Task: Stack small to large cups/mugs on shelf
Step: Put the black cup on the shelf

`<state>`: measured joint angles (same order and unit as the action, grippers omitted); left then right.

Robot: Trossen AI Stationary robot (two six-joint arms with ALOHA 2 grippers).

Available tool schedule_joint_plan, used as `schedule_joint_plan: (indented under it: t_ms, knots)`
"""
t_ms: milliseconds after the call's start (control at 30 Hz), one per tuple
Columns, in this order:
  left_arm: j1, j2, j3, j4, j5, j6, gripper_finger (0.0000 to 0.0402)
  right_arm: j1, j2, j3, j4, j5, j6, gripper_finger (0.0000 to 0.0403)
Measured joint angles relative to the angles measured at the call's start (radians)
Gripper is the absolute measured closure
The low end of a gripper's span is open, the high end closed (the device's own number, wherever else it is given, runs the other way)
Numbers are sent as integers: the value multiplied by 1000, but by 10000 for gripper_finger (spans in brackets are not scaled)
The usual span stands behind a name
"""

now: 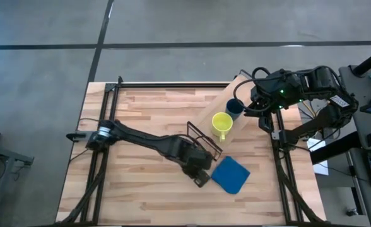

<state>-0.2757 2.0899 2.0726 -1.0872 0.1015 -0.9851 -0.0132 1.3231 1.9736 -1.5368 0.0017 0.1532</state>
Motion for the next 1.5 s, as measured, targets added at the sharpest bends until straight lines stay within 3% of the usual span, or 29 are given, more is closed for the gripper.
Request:
schedule_joint_plan:
  t_ms: [133,267,1000,1167,1500]
  knots:
    - [-1,101,190,-104,-31,120,401,0,0,0,0,0,-4,339]
    - [-8,149,285,-119,-141,374,401,0,0,0,0,0,-23,339]
    - [5,145,270,-203,-75,439,402,0,0,0,-3,0,-42,339]
    - [5,146,214,-197,-26,438,402,0,0,0,-2,0,-42,339]
    - [7,148,174,-171,-25,416,402,0,1,0,0,0,-56,339]
